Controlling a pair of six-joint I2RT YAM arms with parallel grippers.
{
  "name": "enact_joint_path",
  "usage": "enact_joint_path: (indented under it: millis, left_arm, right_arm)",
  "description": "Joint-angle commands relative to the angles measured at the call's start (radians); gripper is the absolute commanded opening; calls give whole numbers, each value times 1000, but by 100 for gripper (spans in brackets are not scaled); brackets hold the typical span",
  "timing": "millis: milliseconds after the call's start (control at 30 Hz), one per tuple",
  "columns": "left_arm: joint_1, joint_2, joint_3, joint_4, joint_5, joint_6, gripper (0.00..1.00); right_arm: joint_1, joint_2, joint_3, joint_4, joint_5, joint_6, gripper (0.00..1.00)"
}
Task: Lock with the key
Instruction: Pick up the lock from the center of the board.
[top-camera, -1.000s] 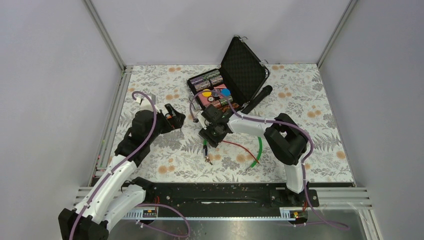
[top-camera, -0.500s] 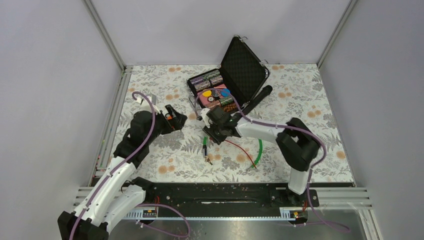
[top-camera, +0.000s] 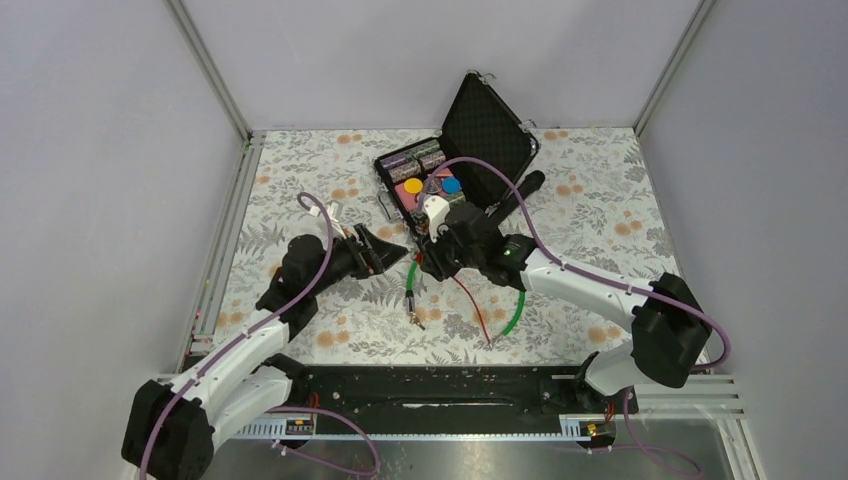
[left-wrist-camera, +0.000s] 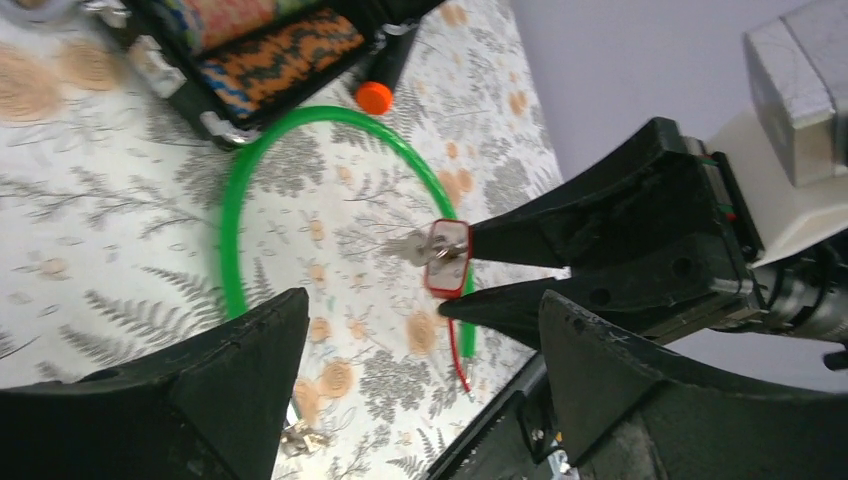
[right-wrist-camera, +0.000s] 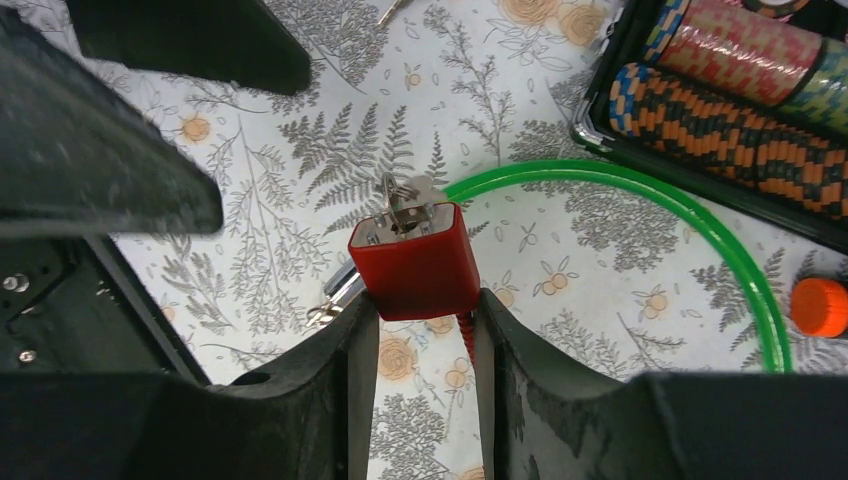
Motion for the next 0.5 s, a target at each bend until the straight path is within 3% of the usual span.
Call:
enact_joint_path:
  millis: [0,467]
  left_arm:
    - [-51,48,-32,290,80,-96,80]
    - [-125,141,-39,324,-16,-77,48]
  right_arm:
    - [1,-37,6,44,-84,89,25]
    - [2,-46,-2,78,-134,197,25]
